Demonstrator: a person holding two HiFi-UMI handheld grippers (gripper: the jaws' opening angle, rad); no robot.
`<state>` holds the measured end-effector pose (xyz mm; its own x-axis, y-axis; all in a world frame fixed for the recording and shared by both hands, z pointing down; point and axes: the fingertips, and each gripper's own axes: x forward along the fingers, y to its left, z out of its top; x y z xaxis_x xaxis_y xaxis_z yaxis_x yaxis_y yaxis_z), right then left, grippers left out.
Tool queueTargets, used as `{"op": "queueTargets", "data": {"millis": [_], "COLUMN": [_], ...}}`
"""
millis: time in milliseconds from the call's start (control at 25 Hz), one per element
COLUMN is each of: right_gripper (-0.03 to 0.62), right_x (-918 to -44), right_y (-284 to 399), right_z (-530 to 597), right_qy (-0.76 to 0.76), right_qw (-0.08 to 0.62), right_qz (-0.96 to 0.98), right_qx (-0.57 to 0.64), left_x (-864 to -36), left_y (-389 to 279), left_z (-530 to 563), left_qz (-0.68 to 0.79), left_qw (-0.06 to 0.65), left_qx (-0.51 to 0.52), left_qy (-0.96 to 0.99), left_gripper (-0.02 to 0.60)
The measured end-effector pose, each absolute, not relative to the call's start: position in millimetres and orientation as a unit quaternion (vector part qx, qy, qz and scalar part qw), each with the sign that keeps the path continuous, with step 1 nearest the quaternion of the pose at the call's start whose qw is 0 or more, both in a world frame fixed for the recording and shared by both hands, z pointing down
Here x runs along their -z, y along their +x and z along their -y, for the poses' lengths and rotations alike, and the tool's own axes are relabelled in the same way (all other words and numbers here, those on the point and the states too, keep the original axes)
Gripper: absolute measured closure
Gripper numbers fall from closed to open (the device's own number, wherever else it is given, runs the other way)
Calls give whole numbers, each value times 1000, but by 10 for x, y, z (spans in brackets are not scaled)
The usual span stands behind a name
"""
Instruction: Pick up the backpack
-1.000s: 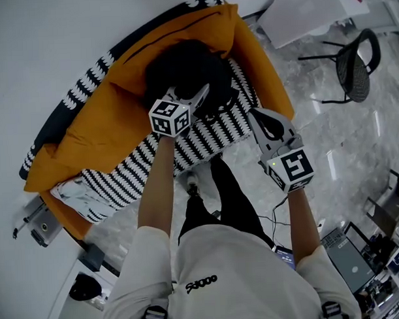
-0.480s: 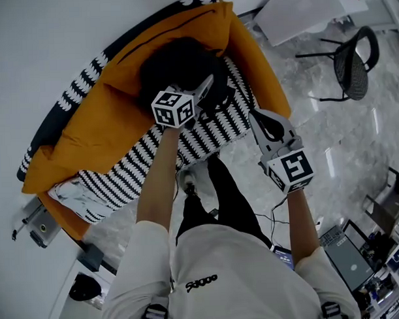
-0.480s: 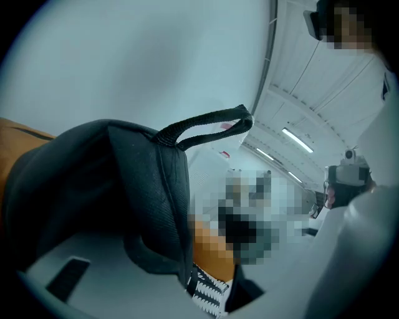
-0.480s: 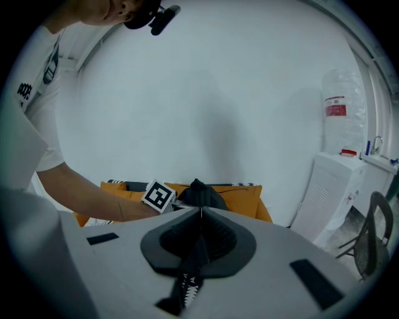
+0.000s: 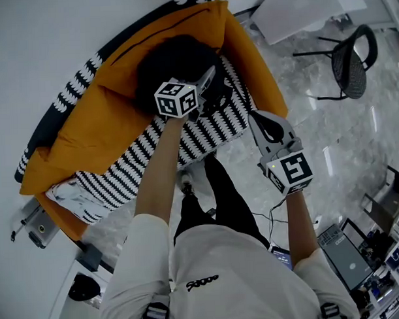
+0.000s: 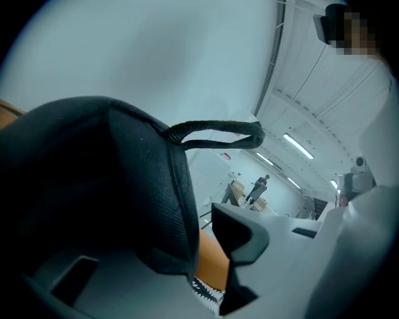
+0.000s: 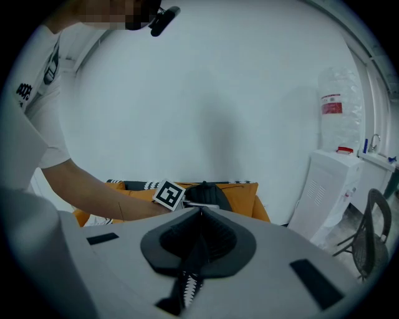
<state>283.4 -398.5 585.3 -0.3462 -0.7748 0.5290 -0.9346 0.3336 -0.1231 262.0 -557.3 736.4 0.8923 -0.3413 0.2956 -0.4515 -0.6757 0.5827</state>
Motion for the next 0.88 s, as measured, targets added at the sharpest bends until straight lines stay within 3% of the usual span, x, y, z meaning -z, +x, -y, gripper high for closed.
{"op": "queueTargets", "data": {"millis": [80, 120, 480, 880], "right_gripper": [560, 560, 560, 560], "right_x": [-5872, -5879, -5694, -5243], "right_y": [2876, 2889, 2820, 2623], "right_z": [3966, 3959, 3879, 3510], "right_qy": [540, 540, 541, 558], "right_qw": [191, 191, 184, 169], "right_qz": [792, 792, 796, 794], "right_qx": [-211, -212, -198, -172], "left_x": [-7387, -7390, -6768, -6239], "left_y": [2606, 2597, 2555, 2218], "left_z": [5596, 5594, 5122, 4358], "left_qz": [232, 236, 164, 150], "left_qw": [337, 336, 295, 238], "left_qx": [-89, -91, -22, -40], "left_qy": [908, 907, 941, 959], "left_gripper": [532, 539, 543, 545]}}
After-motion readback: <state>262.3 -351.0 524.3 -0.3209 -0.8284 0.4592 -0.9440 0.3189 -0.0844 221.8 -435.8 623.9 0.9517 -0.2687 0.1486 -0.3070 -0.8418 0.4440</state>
